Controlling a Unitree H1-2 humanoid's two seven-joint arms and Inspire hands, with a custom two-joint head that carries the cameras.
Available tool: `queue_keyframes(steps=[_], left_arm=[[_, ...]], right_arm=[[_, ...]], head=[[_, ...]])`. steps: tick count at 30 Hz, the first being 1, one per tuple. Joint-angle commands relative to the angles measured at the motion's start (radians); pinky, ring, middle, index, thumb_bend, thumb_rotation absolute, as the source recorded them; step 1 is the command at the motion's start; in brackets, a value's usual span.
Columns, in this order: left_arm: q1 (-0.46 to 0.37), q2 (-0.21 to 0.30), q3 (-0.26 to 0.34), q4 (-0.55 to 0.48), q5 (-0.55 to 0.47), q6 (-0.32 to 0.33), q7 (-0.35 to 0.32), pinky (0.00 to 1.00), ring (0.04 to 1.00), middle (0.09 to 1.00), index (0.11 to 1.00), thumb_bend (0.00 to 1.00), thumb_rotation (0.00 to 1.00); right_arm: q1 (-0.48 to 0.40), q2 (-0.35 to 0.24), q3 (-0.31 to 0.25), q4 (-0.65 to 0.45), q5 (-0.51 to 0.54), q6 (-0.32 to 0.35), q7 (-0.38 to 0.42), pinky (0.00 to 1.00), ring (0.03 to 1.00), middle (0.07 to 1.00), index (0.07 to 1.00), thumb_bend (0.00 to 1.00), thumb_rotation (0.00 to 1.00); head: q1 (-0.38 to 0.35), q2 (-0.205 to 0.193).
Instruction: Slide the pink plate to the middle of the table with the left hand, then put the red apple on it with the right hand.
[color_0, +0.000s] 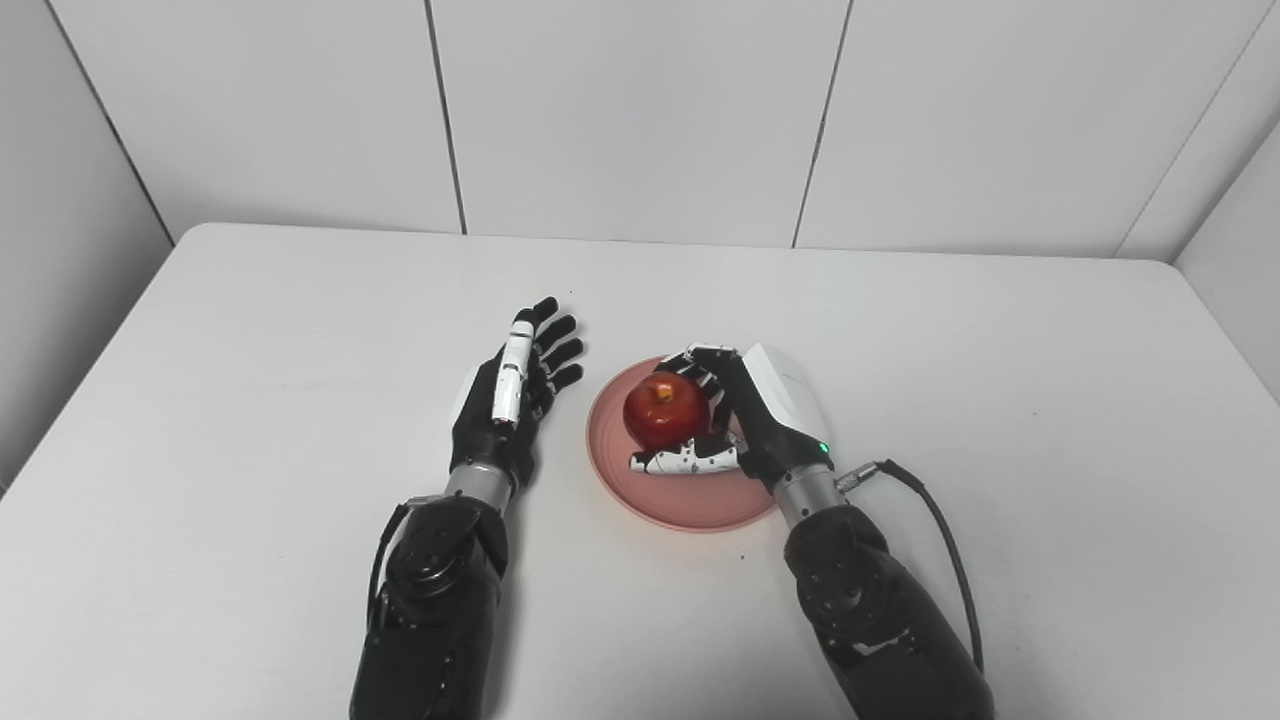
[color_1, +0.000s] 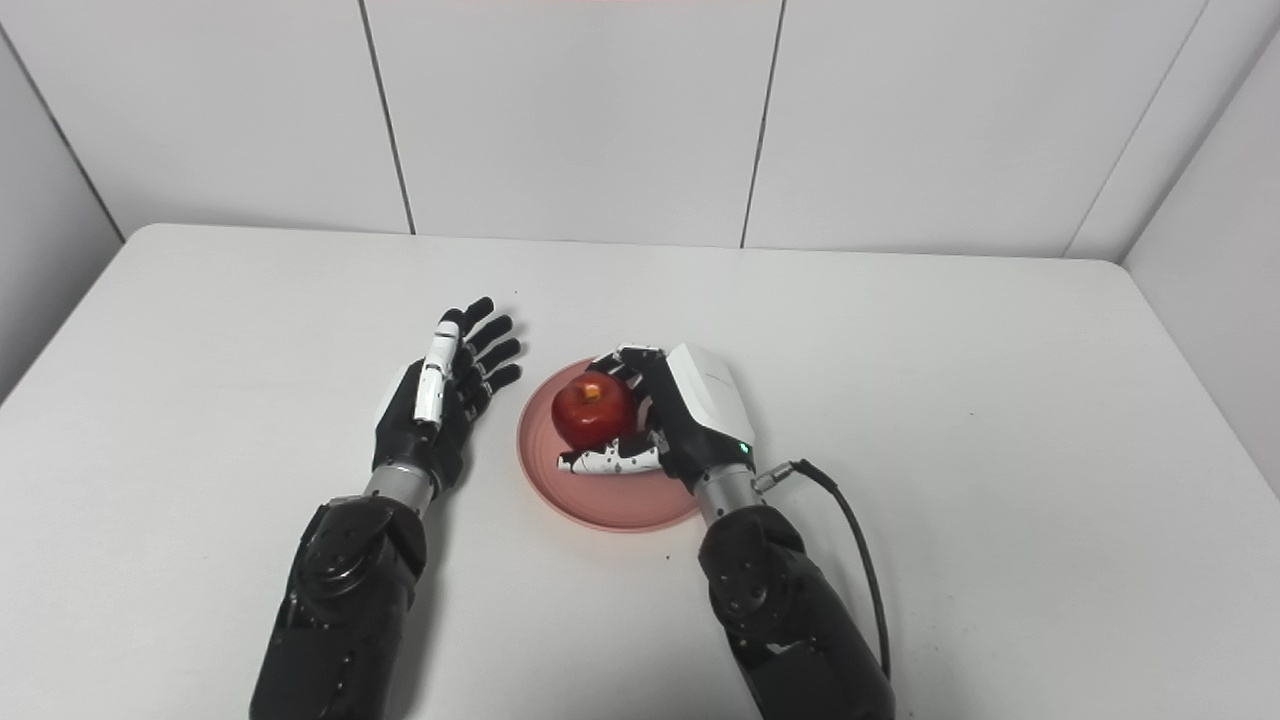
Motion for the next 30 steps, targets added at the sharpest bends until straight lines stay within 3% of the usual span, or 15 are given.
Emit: queue_keyframes(steps=[1,5,6,7,9,14,23,30], left_arm=[[-0.027,-0.004,-0.006,-0.029,0.002,0.000,0.000,0.86,0.870,0.886,0.880,0.41,1.00],[-0.028,-0.005,-0.005,-0.030,-0.001,0.004,0.000,0.85,0.869,0.886,0.880,0.41,1.00],[-0.028,-0.005,-0.004,-0.030,-0.002,0.004,0.000,0.85,0.868,0.886,0.880,0.41,1.00],[-0.028,-0.006,-0.003,-0.030,-0.003,0.005,0.000,0.85,0.867,0.885,0.879,0.41,1.00],[-0.028,-0.006,-0.003,-0.031,-0.003,0.007,0.000,0.85,0.866,0.884,0.879,0.40,1.00],[-0.027,-0.005,-0.003,-0.032,-0.004,0.006,-0.002,0.86,0.867,0.884,0.880,0.40,1.00],[-0.027,-0.002,-0.004,-0.030,-0.002,0.005,-0.004,0.85,0.866,0.884,0.880,0.40,1.00],[-0.026,-0.002,-0.003,-0.029,-0.007,0.002,-0.009,0.86,0.866,0.887,0.885,0.40,1.00]], right_arm=[[-0.016,0.003,-0.010,-0.034,-0.011,-0.002,-0.003,0.36,0.450,0.529,0.488,0.52,0.14],[-0.011,0.003,-0.016,-0.049,-0.013,0.004,0.005,0.41,0.489,0.562,0.489,0.52,0.15],[-0.010,0.003,-0.018,-0.051,-0.013,0.004,0.007,0.42,0.495,0.567,0.532,0.72,0.17],[-0.009,0.003,-0.020,-0.054,-0.010,0.003,0.009,0.43,0.502,0.574,0.559,0.84,0.18],[-0.007,0.002,-0.024,-0.057,-0.007,-0.001,0.011,0.44,0.513,0.582,0.579,0.92,0.20],[0.004,-0.001,-0.038,-0.075,-0.004,-0.009,0.013,0.46,0.533,0.590,0.590,0.99,0.27],[0.010,-0.004,-0.055,-0.095,-0.003,-0.008,0.021,0.49,0.559,0.615,0.621,1.00,0.37],[0.016,-0.003,-0.069,-0.112,0.003,-0.009,0.021,0.52,0.588,0.636,0.645,1.00,0.39]], head=[[0.001,0.000],[0.000,0.001],[0.000,0.000],[0.000,0.000],[-0.001,0.000],[-0.002,0.000],[-0.010,-0.001],[-0.010,-0.001]])
